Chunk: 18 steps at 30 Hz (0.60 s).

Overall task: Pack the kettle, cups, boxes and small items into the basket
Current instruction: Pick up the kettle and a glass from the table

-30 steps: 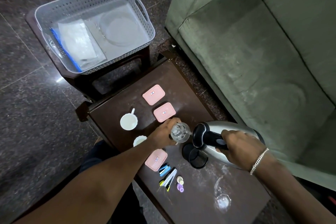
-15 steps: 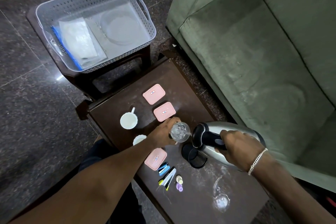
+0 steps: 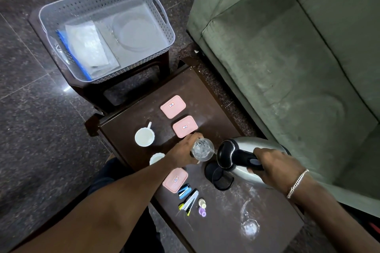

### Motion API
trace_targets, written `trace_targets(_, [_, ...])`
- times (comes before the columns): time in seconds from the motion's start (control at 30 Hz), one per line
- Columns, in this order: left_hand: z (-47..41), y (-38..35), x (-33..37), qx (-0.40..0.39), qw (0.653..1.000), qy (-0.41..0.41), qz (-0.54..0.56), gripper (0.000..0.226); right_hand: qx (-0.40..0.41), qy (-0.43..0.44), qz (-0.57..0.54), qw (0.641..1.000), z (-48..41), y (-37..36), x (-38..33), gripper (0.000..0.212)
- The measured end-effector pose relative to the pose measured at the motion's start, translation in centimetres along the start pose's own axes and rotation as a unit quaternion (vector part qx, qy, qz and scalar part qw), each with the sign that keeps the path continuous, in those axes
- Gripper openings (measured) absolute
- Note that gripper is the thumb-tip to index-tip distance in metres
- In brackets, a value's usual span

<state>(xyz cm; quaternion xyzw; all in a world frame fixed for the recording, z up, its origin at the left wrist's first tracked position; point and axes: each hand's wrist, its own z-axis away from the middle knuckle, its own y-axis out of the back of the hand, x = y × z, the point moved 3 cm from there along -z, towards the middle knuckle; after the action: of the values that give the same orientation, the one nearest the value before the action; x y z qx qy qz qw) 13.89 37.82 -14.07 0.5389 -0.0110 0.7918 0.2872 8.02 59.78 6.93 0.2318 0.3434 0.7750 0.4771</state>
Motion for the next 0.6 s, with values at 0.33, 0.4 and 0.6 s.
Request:
trace_targets(0.33, [0.0, 0.0, -0.2, -0.013, 1.000, 0.016, 0.004, 0.091, -0.019, -0.005, 0.013, 1.000, 0.3, 0.8, 1.1, 0.021])
trace_targets(0.4, [0.0, 0.0, -0.2, -0.015, 1.000, 0.018, 0.003, 0.091, -0.015, -0.005, 0.022, 1.000, 0.3, 1.1, 1.2, 0.020])
trace_targets(0.6, [-0.1, 0.0, 0.4, -0.022, 0.999, 0.024, 0.005, 0.088, -0.021, -0.020, 0.070, 0.997, 0.8, 1.3, 2.4, 0.030])
